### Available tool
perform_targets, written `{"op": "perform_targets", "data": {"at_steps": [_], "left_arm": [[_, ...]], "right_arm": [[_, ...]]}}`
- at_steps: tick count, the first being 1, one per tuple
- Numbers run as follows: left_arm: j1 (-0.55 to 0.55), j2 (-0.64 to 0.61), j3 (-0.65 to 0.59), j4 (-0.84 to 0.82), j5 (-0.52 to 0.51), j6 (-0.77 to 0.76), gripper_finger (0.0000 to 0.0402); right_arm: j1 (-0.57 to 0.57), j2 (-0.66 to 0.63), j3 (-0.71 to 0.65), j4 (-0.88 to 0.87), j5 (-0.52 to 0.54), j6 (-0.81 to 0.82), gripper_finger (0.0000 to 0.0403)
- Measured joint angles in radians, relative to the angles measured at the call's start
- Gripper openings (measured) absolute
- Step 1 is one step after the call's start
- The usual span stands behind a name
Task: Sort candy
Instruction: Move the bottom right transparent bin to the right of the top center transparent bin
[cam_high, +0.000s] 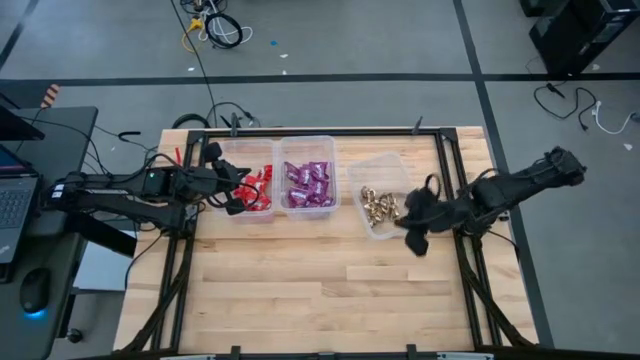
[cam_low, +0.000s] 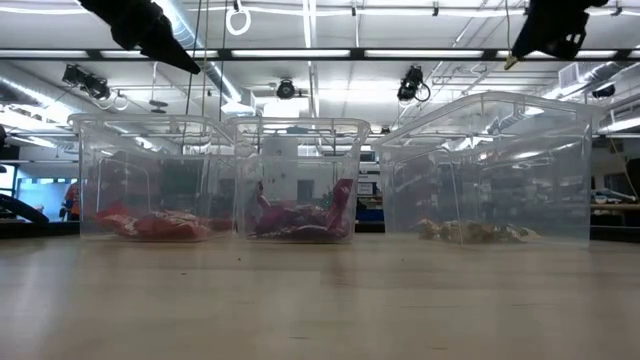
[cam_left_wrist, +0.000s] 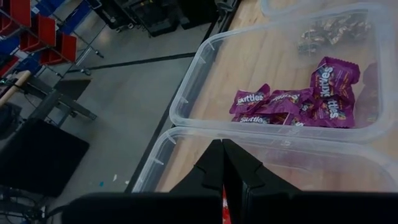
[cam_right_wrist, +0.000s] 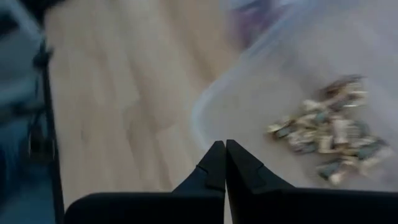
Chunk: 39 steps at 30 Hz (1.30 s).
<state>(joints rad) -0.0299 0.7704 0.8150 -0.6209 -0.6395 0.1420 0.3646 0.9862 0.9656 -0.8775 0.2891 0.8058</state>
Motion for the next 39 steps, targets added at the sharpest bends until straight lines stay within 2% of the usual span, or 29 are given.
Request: {"op": "perform_targets", "data": {"at_steps": [2, 9, 14, 18, 27, 39], "left_arm": [[0.000, 0.000, 0.000, 0.000, 0.000, -0.010, 0.0001], [0.000, 0.000, 0.000, 0.000, 0.000, -0.015, 0.0001], [0.000, 0.000, 0.000, 0.000, 0.000, -0.015, 0.0001], [0.000, 0.000, 0.000, 0.000, 0.000, -0.015, 0.0001], [0.000, 0.000, 0.000, 0.000, 0.000, -0.015, 0.0001], [0.000, 0.000, 0.000, -0.003, 0.000, -0.015, 0.0001]], "right_arm": [[0.024, 0.050, -0.003, 0.019, -0.034, -0.026, 0.0000], [0.063, 0.217, -0.004, -0.012, -0.088, 0.033, 0.0000], [0.065, 0.273, -0.004, -0.011, -0.067, 0.058, 0.0000], [0.044, 0.290, -0.004, -0.008, -0.012, 0.058, 0.0000], [-0.049, 0.289, -0.004, 0.005, 0.033, 0.027, 0.0000], [-0.224, 0.289, -0.004, 0.062, 0.035, -0.159, 0.0000]]}}
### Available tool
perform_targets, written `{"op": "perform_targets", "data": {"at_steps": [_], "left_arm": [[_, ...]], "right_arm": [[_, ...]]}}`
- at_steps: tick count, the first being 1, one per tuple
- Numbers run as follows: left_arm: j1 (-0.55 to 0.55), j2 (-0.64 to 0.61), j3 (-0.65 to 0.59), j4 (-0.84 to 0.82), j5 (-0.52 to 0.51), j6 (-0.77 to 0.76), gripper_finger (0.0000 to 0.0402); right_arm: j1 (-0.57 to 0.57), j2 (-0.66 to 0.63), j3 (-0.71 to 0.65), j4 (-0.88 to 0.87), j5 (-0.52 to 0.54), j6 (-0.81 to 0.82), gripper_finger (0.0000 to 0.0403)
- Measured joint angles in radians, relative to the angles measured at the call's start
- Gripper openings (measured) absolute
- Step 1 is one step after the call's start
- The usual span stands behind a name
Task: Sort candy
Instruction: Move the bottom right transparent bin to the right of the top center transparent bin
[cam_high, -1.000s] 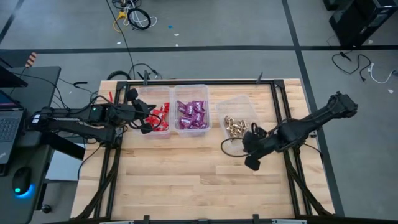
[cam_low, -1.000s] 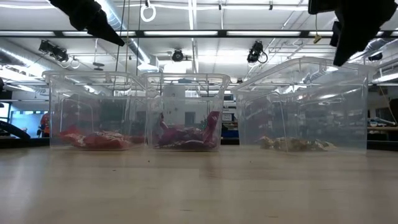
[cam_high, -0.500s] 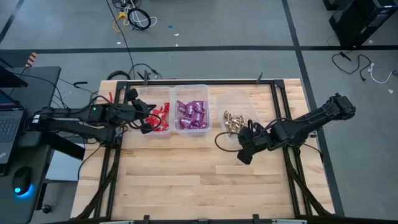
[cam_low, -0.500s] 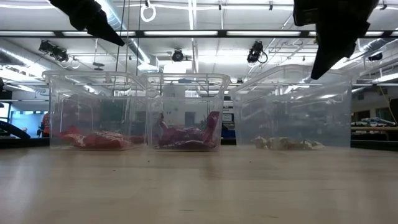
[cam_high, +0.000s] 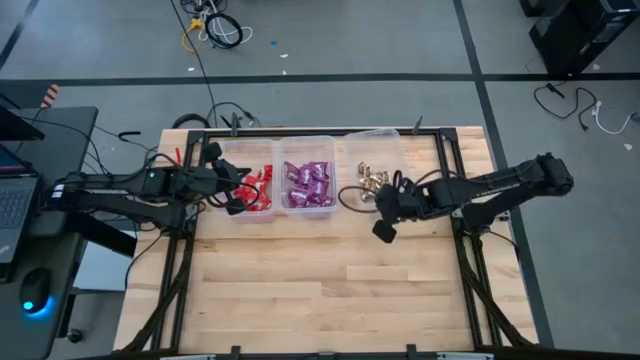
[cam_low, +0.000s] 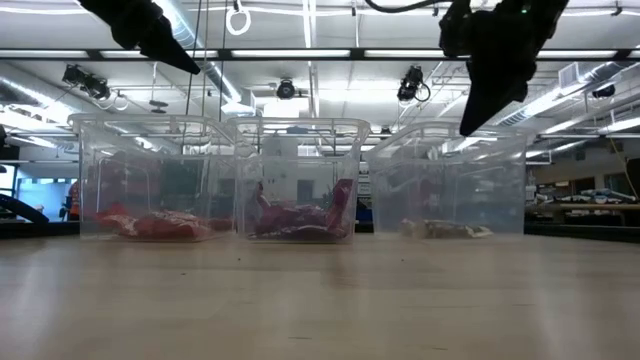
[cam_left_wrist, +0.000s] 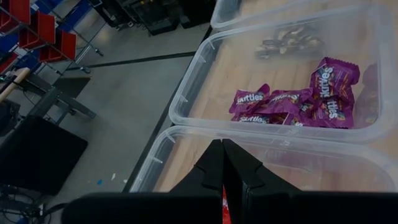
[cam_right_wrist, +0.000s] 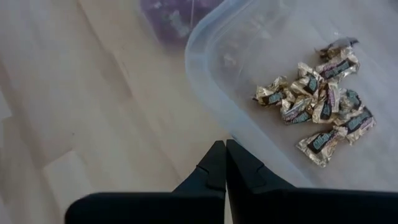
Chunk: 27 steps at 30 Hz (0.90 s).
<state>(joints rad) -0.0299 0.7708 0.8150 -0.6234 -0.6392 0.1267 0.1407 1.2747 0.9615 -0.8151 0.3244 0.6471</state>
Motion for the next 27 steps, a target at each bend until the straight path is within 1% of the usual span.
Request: {"op": "perform_targets", "data": {"at_steps": [2, 5, 7, 10, 12, 16, 19, 21, 23, 25, 27], "left_arm": [[0.000, 0.000, 0.000, -0.002, 0.000, 0.000, 0.0001], [0.000, 0.000, 0.000, -0.005, 0.000, 0.000, 0.0001], [0.000, 0.000, 0.000, -0.005, 0.000, 0.000, 0.0001], [0.000, 0.000, 0.000, -0.004, 0.000, 0.000, 0.0001], [0.000, 0.000, 0.000, -0.004, 0.000, 0.000, 0.0001], [0.000, 0.000, 0.000, -0.004, 0.000, 0.000, 0.0001], [0.000, 0.000, 0.000, -0.004, 0.000, 0.000, 0.0001], [0.000, 0.002, 0.000, -0.003, 0.000, 0.000, 0.0001], [0.000, 0.002, 0.000, -0.003, 0.000, 0.000, 0.0001], [0.000, 0.002, 0.000, -0.003, 0.000, 0.000, 0.0001], [0.000, 0.002, 0.000, -0.003, 0.000, 0.001, 0.0001]], "right_arm": [[-0.015, 0.000, 0.000, 0.022, -0.013, -0.038, 0.0000], [-0.017, -0.007, 0.020, -0.011, -0.088, -0.049, 0.0000], [-0.001, -0.023, 0.053, -0.061, -0.120, -0.008, 0.0000], [0.029, -0.050, 0.119, -0.196, -0.118, 0.092, 0.0000], [0.044, -0.065, 0.167, -0.329, -0.085, 0.178, 0.0000], [0.050, -0.082, 0.249, -0.605, 0.020, 0.340, 0.0000], [0.039, -0.082, 0.275, -0.740, 0.113, 0.410, 0.0000], [0.016, -0.082, 0.271, -0.753, 0.164, 0.416, 0.0000], [-0.020, -0.087, 0.250, -0.743, 0.192, 0.376, 0.0000], [-0.068, -0.085, 0.227, -0.747, 0.202, 0.358, 0.0000], [-0.121, -0.084, 0.194, -0.754, 0.189, 0.355, 0.0000]]}}
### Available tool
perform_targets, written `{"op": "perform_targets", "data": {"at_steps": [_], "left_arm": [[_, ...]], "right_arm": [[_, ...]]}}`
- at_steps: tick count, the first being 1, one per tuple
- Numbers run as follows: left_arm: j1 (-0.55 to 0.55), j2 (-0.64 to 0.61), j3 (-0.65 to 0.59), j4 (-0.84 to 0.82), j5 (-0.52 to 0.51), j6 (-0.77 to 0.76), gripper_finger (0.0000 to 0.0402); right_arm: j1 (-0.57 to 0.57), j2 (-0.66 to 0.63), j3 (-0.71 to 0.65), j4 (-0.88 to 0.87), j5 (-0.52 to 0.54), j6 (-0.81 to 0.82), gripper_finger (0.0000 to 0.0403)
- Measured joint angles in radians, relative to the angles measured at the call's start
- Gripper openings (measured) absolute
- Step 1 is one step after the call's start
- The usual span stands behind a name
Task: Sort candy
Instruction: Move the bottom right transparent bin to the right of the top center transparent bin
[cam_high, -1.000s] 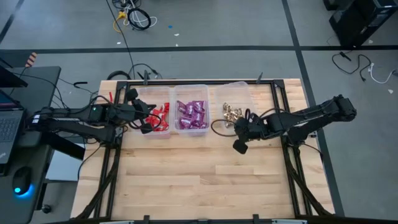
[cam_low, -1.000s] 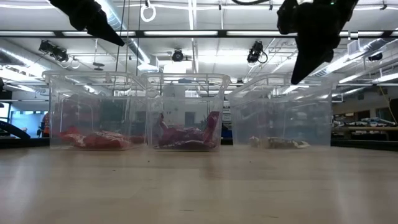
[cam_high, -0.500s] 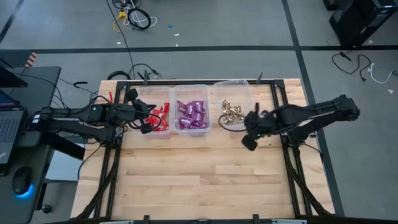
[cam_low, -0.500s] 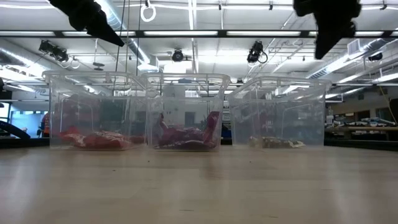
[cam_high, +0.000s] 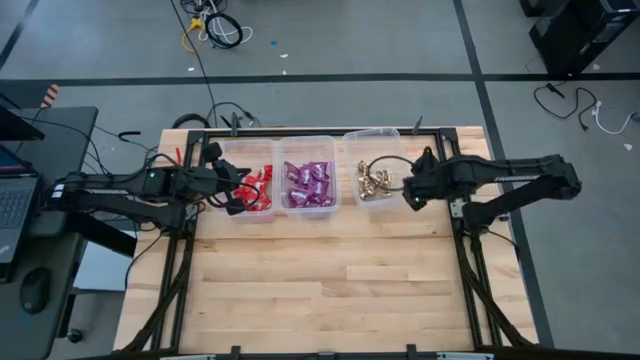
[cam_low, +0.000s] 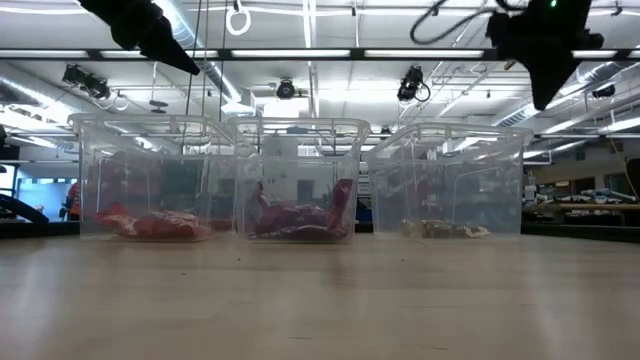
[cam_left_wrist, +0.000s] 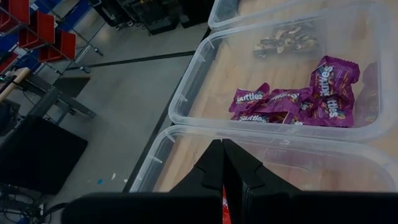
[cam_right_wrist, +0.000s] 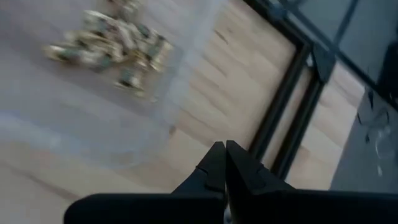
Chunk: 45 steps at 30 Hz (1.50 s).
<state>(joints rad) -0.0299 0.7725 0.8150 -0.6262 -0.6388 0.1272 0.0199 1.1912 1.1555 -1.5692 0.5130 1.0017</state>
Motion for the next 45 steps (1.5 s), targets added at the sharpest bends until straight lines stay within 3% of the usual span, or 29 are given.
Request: {"op": "perform_targets", "data": {"at_steps": [4, 11, 15, 19, 23, 28, 36, 45], "left_arm": [[0.000, 0.000, 0.000, 0.000, 0.000, 0.000, 0.0001], [0.000, 0.000, 0.000, 0.000, 0.013, 0.000, 0.0001], [0.000, 0.000, 0.000, 0.000, 0.014, 0.000, 0.0001], [0.000, 0.000, 0.000, -0.001, 0.014, 0.000, 0.0001], [0.000, 0.000, 0.000, -0.001, 0.014, 0.000, 0.0001], [0.000, 0.000, 0.000, 0.000, 0.014, 0.000, 0.0001], [0.000, 0.000, 0.000, 0.000, 0.015, -0.001, 0.0001], [0.000, 0.000, 0.000, -0.001, 0.015, -0.001, 0.0001]], "right_arm": [[-0.097, -0.006, -0.053, 0.032, -0.042, -0.059, 0.0000], [-0.196, -0.008, -0.080, 0.319, -0.133, -0.310, 0.0000], [-0.224, -0.005, -0.090, 0.365, -0.171, -0.349, 0.0000], [-0.223, -0.005, -0.091, 0.379, -0.139, -0.361, 0.0000], [-0.188, -0.005, -0.091, 0.517, -0.120, -0.456, 0.0000], [-0.149, 0.022, -0.091, 0.670, -0.219, -0.567, 0.0000], [-0.126, 0.184, -0.092, 0.721, -0.321, -0.586, 0.0000], [-0.125, 0.231, -0.092, 0.806, -0.412, -0.596, 0.0000]]}}
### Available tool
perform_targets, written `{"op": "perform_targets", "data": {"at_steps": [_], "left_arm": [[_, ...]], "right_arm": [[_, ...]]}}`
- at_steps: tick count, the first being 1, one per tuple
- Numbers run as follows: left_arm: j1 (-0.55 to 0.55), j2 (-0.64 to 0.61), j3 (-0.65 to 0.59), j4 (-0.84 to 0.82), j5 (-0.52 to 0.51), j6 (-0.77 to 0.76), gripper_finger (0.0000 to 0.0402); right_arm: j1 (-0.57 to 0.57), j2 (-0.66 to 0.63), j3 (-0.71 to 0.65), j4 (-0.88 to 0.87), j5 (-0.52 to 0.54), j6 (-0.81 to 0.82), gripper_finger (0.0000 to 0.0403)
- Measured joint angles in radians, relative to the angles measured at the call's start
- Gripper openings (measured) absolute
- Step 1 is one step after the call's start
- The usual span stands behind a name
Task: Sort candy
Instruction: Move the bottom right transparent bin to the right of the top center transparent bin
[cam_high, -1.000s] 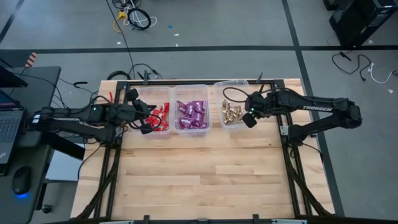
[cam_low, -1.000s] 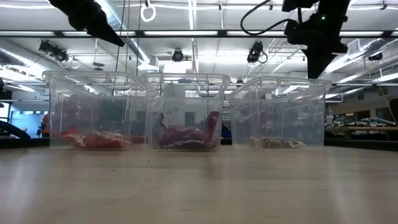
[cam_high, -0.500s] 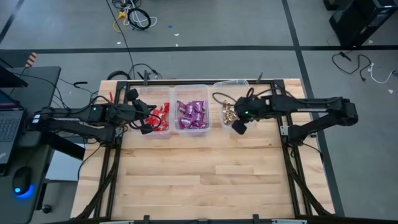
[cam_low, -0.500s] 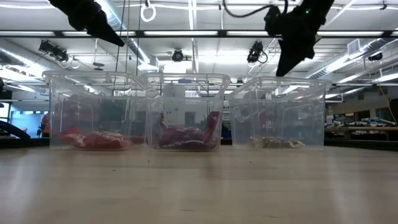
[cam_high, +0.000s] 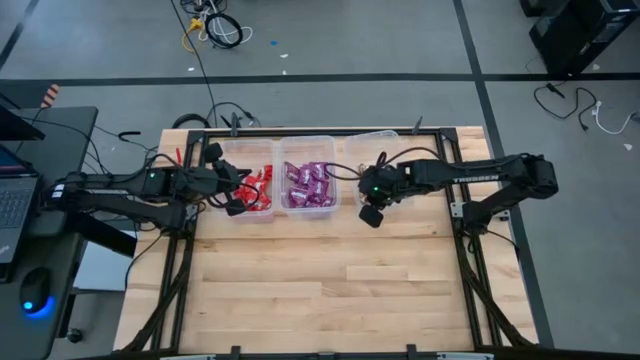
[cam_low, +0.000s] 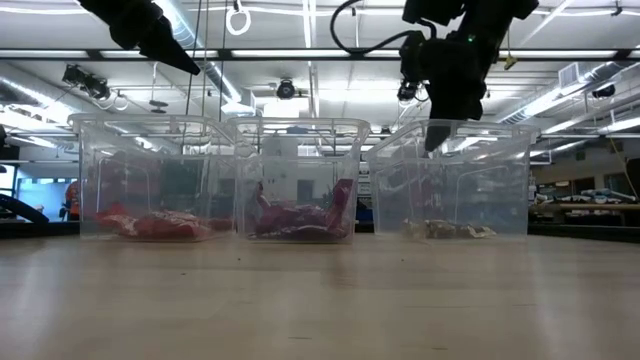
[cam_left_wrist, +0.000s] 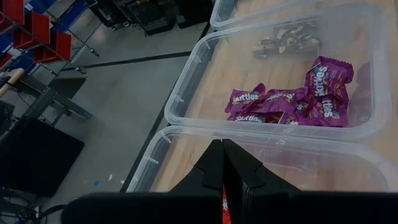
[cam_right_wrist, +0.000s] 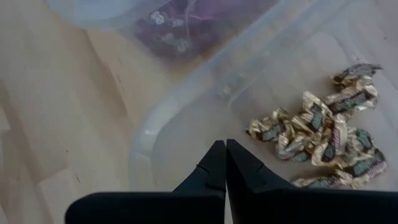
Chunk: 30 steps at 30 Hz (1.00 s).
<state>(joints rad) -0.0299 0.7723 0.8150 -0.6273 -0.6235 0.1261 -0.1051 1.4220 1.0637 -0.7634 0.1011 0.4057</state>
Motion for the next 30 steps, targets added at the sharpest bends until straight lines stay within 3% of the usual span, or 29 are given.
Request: {"op": "perform_targets", "data": {"at_steps": [13, 21, 30], "left_arm": [[0.000, 0.000, 0.000, 0.000, 0.000, 0.000, 0.0001], [0.000, 0.000, 0.000, 0.000, 0.000, 0.000, 0.0001], [0.000, 0.000, 0.000, 0.000, 0.000, 0.000, 0.0001]], "right_arm": [[-0.001, 0.001, 0.000, 0.158, 0.008, -0.005, 0.0000], [-0.002, 0.001, 0.000, 0.167, 0.044, 0.004, 0.0000], [0.036, -0.097, 0.140, -0.045, 0.169, 0.042, 0.0000]]}}
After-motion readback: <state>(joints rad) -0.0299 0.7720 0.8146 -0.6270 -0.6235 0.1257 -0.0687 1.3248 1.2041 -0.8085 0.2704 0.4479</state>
